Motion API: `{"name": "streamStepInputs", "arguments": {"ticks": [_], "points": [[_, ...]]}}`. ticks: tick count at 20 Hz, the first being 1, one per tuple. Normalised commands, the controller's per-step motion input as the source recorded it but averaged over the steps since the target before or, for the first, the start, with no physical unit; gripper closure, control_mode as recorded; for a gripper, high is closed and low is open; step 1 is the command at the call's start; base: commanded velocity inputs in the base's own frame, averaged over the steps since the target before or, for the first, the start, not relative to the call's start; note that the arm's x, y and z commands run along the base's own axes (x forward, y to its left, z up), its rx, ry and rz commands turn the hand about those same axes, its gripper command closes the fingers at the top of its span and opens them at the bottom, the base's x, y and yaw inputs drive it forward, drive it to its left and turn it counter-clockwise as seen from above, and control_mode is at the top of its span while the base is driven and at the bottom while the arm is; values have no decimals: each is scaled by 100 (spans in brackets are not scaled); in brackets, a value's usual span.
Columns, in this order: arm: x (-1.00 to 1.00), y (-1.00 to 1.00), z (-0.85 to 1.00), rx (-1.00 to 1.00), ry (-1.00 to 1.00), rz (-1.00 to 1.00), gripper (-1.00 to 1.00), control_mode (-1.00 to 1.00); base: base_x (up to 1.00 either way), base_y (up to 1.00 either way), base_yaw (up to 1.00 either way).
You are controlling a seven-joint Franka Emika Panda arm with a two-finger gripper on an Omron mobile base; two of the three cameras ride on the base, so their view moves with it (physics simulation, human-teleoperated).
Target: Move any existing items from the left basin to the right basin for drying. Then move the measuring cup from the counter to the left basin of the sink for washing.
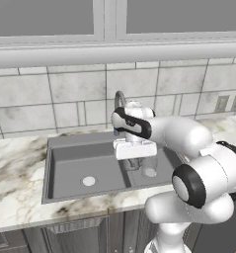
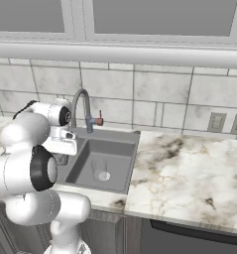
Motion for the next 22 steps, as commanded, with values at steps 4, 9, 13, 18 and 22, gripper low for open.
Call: {"name": "streamStepInputs", "arguments": {"ticks": [4, 9, 13, 18, 22], "points": [[0, 59, -8, 0, 3, 2, 100, -100, 0, 0, 0], [7, 53, -8, -3, 1, 1, 100, -100, 0, 0, 0], [18, 44, -7, -6, 0, 0, 100, -100, 0, 0, 0], [28, 41, -8, -6, 0, 0, 100, -100, 0, 0, 0], [31, 33, -10, -6, 0, 0, 100, -100, 0, 0, 0]]}}
